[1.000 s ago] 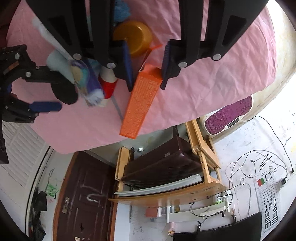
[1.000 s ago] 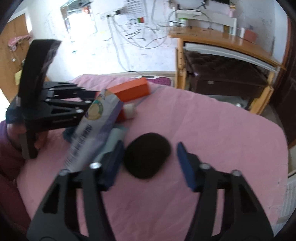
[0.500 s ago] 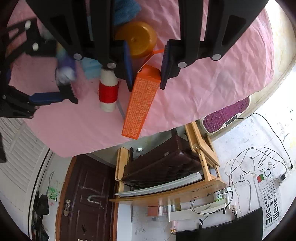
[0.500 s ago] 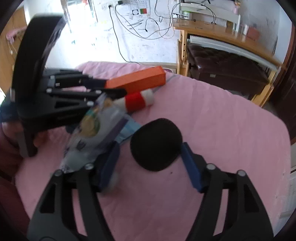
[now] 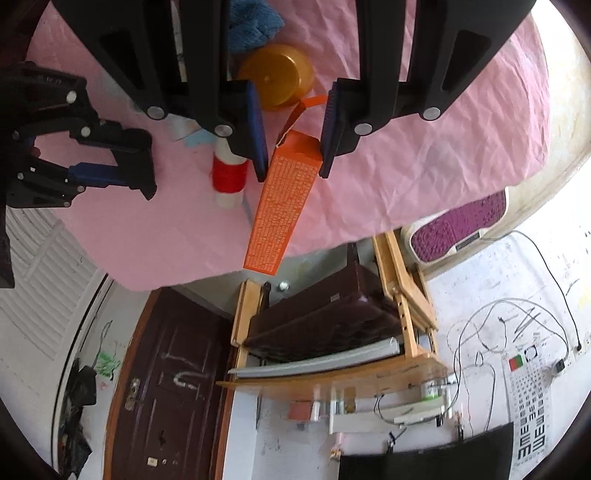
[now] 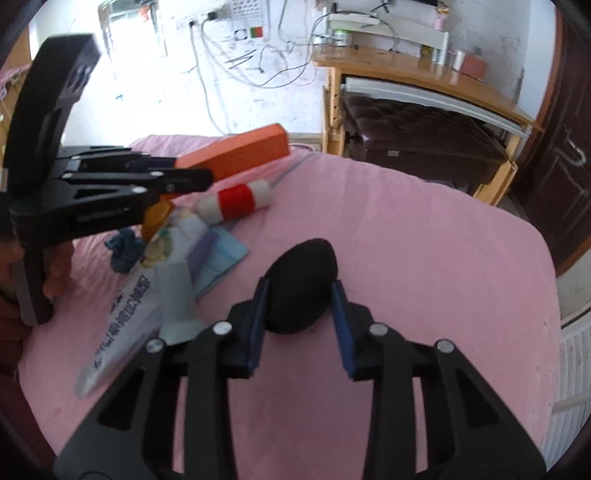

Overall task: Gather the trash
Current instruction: 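Grasp the orange carton with the left tool while the right tool grasps the black sponge, then lift the orange carton with the left tool while the right tool lifts the black sponge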

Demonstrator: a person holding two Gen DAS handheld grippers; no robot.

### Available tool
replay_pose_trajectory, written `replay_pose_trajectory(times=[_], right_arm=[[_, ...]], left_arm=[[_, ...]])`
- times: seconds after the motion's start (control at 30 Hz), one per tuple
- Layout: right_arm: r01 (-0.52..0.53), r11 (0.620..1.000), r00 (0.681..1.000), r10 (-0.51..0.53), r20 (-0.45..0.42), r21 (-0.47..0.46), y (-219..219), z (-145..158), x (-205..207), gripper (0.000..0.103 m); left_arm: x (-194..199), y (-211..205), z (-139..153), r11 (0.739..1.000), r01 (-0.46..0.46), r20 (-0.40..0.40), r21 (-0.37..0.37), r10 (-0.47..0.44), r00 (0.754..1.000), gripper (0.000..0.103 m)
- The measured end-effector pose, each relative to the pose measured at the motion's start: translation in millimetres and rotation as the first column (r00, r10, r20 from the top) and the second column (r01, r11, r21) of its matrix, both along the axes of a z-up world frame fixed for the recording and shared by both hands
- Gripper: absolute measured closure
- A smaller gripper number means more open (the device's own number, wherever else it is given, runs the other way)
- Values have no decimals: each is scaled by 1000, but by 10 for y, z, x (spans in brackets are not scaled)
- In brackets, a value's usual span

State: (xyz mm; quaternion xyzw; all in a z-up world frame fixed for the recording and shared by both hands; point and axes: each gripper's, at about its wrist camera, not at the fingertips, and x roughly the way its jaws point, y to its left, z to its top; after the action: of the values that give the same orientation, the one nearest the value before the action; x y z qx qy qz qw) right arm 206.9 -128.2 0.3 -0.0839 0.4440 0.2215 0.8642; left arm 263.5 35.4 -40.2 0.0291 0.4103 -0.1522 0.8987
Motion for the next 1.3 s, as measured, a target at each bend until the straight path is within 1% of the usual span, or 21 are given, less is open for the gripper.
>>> replay_pose_trajectory(times=[0.2,0.3,0.4,0.47,0.57,0.67,0.7,0.8,1.0,1.07,1.17,1.3], right_arm=[[54,998,997,-56,52,39,-235,172,-20,72],[88,994,993,-93,79,65,-422,267,-44,72],[113,990,989,-120,90,80,-558,303,-88,72],[126,988,987,-134,94,92,-652,319,-123,72],[136,986,985,-145,94,93,-732,319,-122,72],[143,984,983,-153,97,107,-786,317,-141,72],[144,983,983,-155,98,111,-807,305,-161,72],[150,981,982,-163,96,123,-842,290,-157,71],[164,978,980,-176,92,133,-887,278,-154,71],[170,976,979,-184,90,137,-912,268,-143,71],[177,974,978,-191,88,143,-921,259,-125,71],[180,973,977,-194,87,146,-912,263,-130,71]], left_arm=[[-127,-87,115,1000,29,45,-11,-29,999,80],[-213,-185,201,999,45,70,-9,-44,997,80],[-259,-306,229,998,59,79,21,-61,995,80],[-251,-352,229,997,54,79,61,-59,995,80],[-109,-355,206,995,33,60,92,-39,997,80],[31,-337,158,994,42,17,105,-44,999,80],[86,-350,128,993,54,-8,108,-54,999,80],[197,-354,84,993,82,-53,91,-77,996,80],[373,-288,48,996,87,-123,19,-84,989,81],[379,-284,45,996,91,-123,14,-89,988,84],[380,-289,55,995,95,-127,-14,-96,987,88],[387,-379,50,991,133,-126,11,-130,983,88]])
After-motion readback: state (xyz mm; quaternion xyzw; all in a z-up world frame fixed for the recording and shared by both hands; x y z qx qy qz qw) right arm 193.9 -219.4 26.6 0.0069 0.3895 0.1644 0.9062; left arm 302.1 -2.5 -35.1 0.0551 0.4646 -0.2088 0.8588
